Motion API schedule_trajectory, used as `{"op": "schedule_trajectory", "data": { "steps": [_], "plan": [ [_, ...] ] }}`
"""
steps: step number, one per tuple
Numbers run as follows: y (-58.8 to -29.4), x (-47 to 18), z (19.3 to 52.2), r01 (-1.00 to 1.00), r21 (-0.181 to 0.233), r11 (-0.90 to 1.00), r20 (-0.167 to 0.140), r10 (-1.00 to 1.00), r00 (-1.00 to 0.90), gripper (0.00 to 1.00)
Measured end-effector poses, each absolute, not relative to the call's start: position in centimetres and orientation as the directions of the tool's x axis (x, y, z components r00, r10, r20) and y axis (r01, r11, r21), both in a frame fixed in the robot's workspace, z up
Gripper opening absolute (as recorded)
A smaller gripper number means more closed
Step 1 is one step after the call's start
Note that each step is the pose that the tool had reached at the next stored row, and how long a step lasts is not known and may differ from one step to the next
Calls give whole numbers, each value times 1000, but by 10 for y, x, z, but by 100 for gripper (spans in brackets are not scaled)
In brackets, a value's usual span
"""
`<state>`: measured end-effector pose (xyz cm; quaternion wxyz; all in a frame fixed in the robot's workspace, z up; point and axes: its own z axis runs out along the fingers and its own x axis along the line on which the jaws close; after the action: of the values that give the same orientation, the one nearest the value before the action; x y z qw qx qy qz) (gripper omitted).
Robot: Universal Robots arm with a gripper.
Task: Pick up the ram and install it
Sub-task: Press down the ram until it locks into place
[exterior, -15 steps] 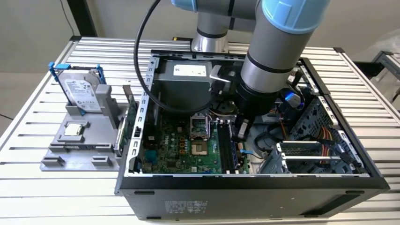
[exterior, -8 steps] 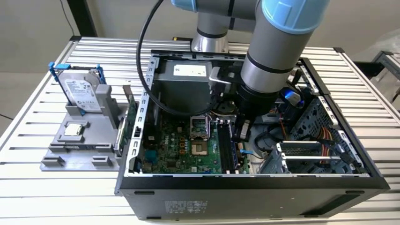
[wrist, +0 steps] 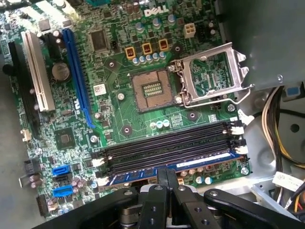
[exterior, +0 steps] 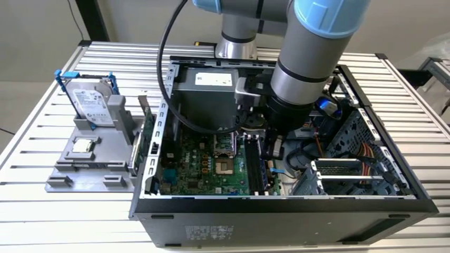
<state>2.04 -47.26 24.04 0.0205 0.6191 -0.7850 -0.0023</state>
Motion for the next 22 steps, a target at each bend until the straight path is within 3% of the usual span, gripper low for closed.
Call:
{"op": "schedule_trajectory", "data": {
  "steps": [22],
  "plan": [
    [-472,20,239,-998,30,57,25,-998,-57,0]
  ]
}}
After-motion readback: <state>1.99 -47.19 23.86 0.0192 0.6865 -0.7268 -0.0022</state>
